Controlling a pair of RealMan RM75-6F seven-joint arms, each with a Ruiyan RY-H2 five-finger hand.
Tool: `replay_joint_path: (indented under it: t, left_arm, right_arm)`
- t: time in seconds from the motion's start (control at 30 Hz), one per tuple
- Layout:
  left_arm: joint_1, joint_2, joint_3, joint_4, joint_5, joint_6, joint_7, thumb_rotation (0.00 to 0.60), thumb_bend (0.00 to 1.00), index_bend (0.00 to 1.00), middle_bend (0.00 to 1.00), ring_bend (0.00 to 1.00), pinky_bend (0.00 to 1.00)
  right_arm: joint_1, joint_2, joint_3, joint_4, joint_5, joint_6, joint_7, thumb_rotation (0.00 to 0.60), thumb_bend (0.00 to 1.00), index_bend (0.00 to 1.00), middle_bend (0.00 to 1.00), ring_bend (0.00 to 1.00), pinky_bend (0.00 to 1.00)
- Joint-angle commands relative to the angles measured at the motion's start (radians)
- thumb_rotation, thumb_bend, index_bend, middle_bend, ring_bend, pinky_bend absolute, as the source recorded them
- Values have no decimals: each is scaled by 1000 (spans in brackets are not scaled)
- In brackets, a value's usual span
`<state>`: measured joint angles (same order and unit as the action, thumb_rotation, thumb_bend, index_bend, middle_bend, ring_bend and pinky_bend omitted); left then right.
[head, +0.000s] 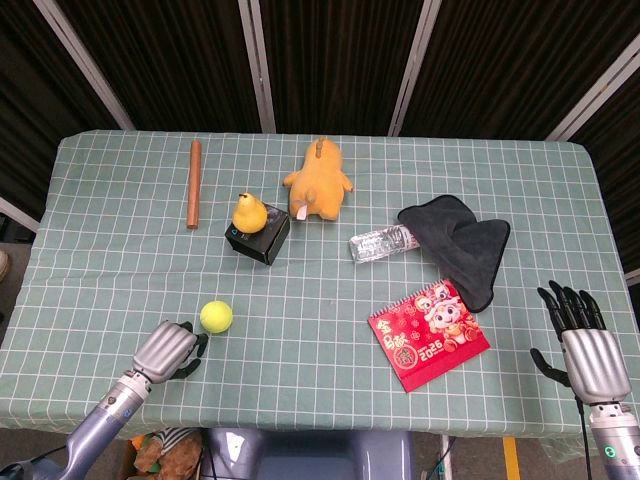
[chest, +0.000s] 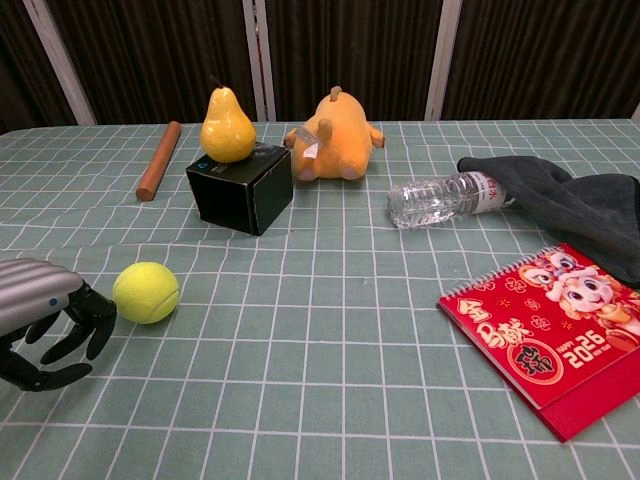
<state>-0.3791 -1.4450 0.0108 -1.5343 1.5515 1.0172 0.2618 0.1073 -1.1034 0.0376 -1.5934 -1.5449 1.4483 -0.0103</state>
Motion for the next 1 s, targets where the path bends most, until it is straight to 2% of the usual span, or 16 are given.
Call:
replay_joint_path:
  t: [0.03, 0.23, 1.0]
  left_arm:
    - [-15, -13, -9, 6, -15, -17, -9, 600, 336, 530, 715, 420, 616]
    - [-36, -35, -15, 31, -22, -29, -36, 600, 333, 486, 678, 401, 590]
    - [-107, -80, -68, 106, -66, -44, -105, 600, 329, 453, 626, 379, 514]
  right_arm:
    - [2, 2, 3, -1, 4, -3, 4, 600, 334, 0, 0, 0, 0]
    - [6, 8, 14, -3, 21, -8, 13, 600, 333, 0, 0, 0, 0]
    - [10, 5, 21, 7, 42, -22, 24, 600, 333, 0, 0, 0, 0]
